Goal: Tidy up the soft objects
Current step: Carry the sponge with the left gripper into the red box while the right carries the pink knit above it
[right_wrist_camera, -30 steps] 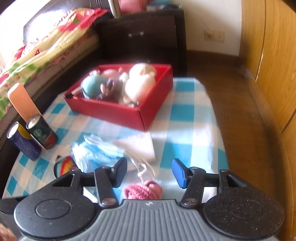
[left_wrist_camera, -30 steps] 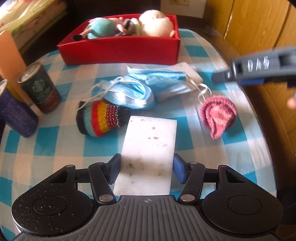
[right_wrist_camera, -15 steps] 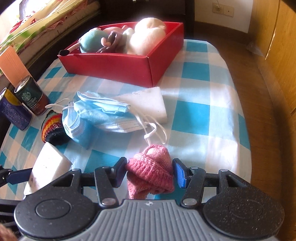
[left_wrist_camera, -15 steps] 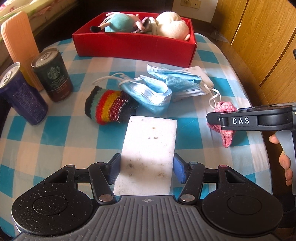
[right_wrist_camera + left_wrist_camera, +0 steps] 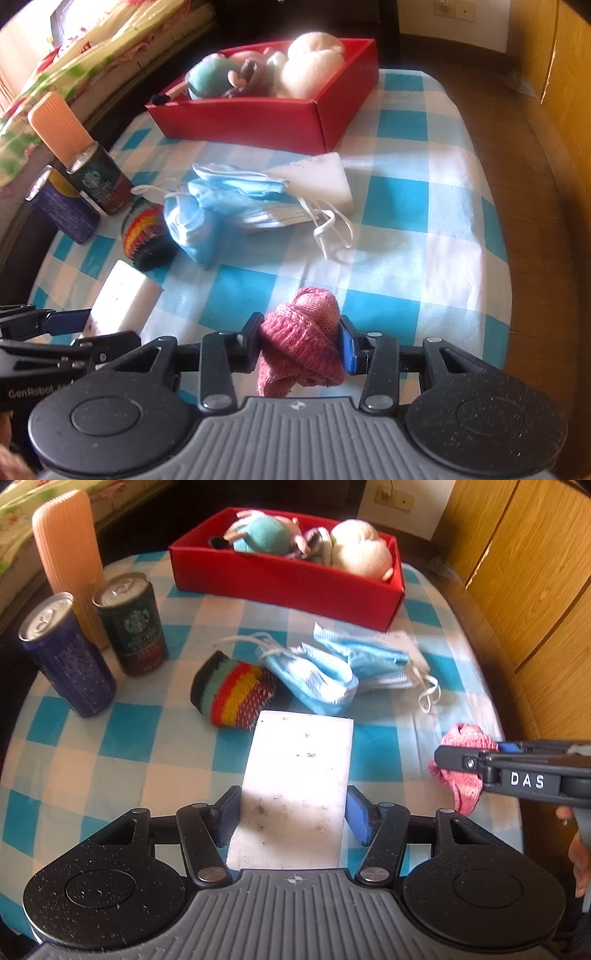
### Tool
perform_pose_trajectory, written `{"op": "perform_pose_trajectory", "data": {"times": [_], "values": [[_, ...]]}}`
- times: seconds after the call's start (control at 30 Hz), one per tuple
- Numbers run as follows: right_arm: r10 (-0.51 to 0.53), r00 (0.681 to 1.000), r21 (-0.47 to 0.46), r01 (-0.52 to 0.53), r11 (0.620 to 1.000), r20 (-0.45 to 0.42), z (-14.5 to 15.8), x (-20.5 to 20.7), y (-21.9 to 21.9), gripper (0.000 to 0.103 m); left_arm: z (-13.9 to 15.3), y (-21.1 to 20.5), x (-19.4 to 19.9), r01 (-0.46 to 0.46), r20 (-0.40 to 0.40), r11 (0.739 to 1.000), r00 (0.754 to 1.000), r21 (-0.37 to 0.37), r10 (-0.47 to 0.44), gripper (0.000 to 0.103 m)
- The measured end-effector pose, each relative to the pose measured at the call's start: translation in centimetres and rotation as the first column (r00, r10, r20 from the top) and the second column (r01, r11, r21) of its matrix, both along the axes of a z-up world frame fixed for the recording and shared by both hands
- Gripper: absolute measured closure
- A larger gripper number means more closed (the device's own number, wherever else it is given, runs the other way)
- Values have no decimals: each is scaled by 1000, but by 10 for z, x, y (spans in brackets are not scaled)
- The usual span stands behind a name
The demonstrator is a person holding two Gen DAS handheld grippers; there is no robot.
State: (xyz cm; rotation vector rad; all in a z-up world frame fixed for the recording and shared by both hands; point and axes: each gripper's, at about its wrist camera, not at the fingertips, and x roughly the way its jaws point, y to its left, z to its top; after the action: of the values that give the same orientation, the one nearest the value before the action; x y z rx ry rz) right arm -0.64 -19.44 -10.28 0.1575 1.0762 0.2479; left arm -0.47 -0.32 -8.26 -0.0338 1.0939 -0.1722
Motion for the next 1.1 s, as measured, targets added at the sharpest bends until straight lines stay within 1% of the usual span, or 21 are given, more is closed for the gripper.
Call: {"op": "perform_pose_trajectory", "data": {"times": [0.13, 0.37, 0.5, 0.67, 0.8, 0.87, 1.1], "values": [[3, 999, 35, -5, 999, 41, 15, -5, 3, 84, 10, 3, 0, -13, 26, 1000, 1000, -19, 13, 44], [2, 992, 55, -9, 998, 130, 38, -14, 9, 84, 29, 7, 2, -34, 90, 999, 995, -36, 37, 44], [-7, 981, 90, -11, 996, 193, 53, -16, 10, 84, 39, 5, 5, -41, 142, 999, 989, -19, 44, 44], [-14, 955, 57, -3, 998, 296, 70, -14, 17, 84, 56, -4, 11, -39, 222, 999, 975, 11, 36, 43], [-43, 936, 84, 14, 996, 350, 84, -6, 15, 84, 70, -11, 21, -39, 276, 999, 961, 12, 34, 43], [-60, 921, 92, 26, 995, 386, 92, -3, 14, 84, 77, -15, 28, -41, 307, 999, 951, 18, 34, 43], [-122, 871, 113, 77, 991, 477, 112, 21, 6, 84, 90, -24, 54, -47, 355, 999, 934, 12, 40, 43]]}}
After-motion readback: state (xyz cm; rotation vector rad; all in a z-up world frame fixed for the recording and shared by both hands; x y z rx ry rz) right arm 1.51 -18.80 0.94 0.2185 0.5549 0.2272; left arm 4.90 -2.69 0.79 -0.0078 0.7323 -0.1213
